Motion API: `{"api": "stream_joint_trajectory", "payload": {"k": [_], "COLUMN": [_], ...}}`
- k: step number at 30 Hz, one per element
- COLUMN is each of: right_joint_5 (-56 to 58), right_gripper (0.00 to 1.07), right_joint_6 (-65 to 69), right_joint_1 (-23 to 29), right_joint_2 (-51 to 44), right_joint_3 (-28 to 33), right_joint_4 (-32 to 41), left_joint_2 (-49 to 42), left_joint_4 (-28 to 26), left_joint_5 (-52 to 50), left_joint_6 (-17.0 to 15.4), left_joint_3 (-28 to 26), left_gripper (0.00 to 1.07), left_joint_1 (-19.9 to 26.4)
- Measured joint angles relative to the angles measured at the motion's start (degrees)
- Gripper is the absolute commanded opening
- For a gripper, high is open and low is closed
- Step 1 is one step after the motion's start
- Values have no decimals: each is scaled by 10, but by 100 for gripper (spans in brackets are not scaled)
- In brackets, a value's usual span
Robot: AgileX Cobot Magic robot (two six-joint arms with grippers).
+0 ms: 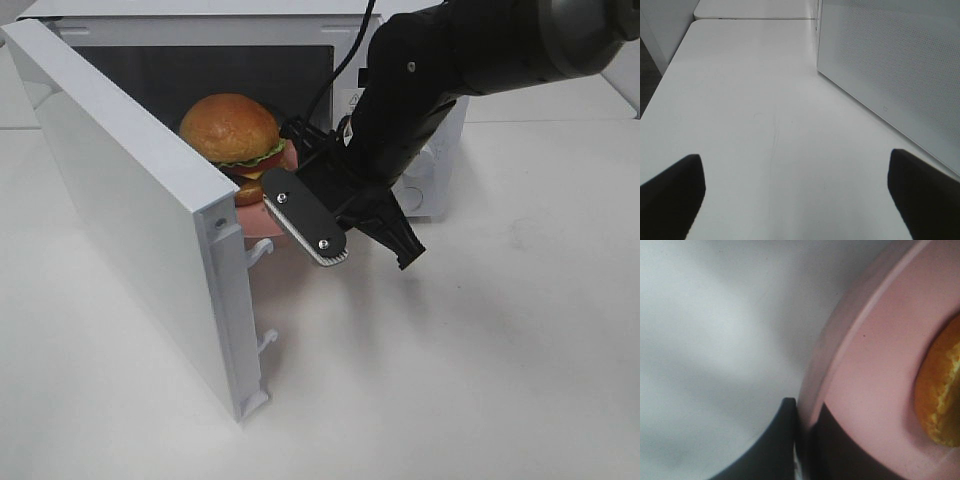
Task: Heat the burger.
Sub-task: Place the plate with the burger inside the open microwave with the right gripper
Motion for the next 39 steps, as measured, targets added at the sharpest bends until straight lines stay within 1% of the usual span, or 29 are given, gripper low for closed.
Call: {"api": "stream_joint_trajectory", "payload": {"k": [9, 11, 12, 14, 17, 19, 31, 39], "right_joint_5": [9, 28, 28, 51, 54, 68, 76, 83], "right_gripper": [0, 0, 0, 0, 0, 0, 0, 0], "right_joint_6": [22, 25, 25, 36, 37, 41, 64, 100], "right_joint_1": [0, 0, 0, 1, 2, 2, 6, 6], "right_joint_2": [28, 41, 41, 57, 61, 78, 120, 149], "right_joint_3": [-39, -62, -62, -93, -101, -129, -194, -237], "right_joint_4": [-13, -19, -19, -22, -22, -25, -38, -67], "left_joint_2": [0, 0, 0, 0, 0, 0, 0, 0], "left_joint_4": [0, 0, 0, 0, 0, 0, 0, 0], "left_joint_5": [0, 0, 0, 0, 0, 0, 0, 0], "left_joint_6": [0, 0, 0, 0, 0, 0, 0, 0], "left_joint_3": [0, 0, 0, 0, 0, 0, 0, 0], "left_gripper": [91, 91, 91, 91, 91, 91, 91, 91], "left_joint_1": [0, 0, 0, 0, 0, 0, 0, 0]}}
